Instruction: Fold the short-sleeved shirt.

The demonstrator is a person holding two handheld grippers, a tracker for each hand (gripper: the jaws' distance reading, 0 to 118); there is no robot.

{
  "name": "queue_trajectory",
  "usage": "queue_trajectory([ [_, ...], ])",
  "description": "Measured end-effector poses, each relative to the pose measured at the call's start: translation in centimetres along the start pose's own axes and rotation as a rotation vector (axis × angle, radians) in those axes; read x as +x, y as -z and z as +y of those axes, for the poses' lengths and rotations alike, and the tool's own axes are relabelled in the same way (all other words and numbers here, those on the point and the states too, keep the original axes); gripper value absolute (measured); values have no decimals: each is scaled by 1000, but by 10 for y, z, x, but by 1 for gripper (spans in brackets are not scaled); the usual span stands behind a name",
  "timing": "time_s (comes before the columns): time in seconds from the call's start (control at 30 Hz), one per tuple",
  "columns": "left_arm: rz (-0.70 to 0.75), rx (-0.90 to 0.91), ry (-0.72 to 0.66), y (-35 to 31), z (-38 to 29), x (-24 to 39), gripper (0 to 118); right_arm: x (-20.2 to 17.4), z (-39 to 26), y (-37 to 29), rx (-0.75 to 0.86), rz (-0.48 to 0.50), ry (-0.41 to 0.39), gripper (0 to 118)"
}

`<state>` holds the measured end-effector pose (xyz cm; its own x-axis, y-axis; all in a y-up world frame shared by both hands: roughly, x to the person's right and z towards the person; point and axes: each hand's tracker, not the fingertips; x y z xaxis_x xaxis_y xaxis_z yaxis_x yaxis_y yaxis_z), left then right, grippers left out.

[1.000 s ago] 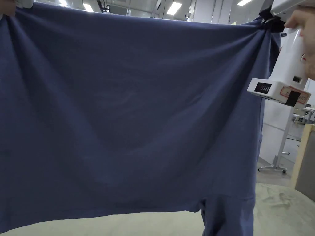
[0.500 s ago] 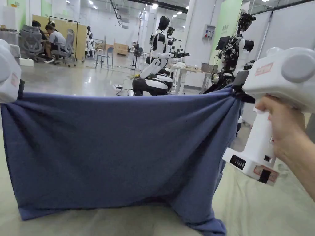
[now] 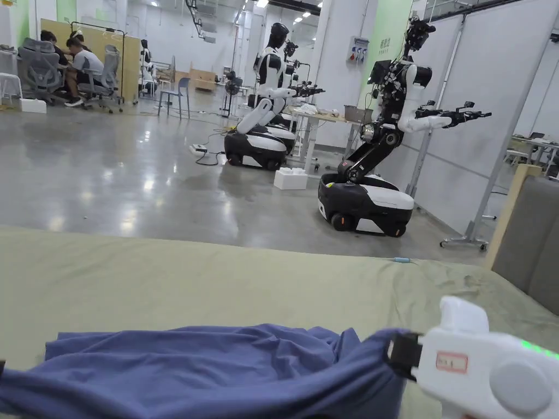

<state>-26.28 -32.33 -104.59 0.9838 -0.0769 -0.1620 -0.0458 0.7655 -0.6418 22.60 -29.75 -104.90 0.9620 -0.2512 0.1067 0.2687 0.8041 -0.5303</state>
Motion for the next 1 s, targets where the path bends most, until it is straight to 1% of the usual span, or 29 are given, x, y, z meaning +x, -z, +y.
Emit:
queue_trajectory([
  [0.03, -11, -10, -12, -6, -13, 0, 9, 3, -14, -5, -23, -9, 0, 6],
  [0.13, -33, -41, -26, -24, -46, -2, 9, 10, -49, -23, -66, 4, -5, 6],
  [0.23, -38, -56, -45, -40, -72, -4, 9, 13, -75, -42, -80, -1, -2, 6],
  [0.37, -24, -40, -43, -66, -98, -5, 9, 21, -100, -68, -91, -2, 50, 6],
  [0.53, -48, -25, -99, -105, -123, -18, 9, 38, -131, -105, -89, -15, 59, 6],
  [0.67, -59, -14, -85, -138, -144, -30, 9, 54, -148, -138, -90, -33, 55, 6],
  [0.83, -91, -16, -81, -182, -174, -44, 9, 73, -169, -179, -109, -31, 127, 6],
  [0.9, -96, -30, -84, -194, -186, -46, 9, 74, -181, -193, -130, -31, 111, 6],
  [1.0, -97, -56, -71, -211, -207, -48, 9, 73, -200, -211, -168, -54, 39, 6],
])
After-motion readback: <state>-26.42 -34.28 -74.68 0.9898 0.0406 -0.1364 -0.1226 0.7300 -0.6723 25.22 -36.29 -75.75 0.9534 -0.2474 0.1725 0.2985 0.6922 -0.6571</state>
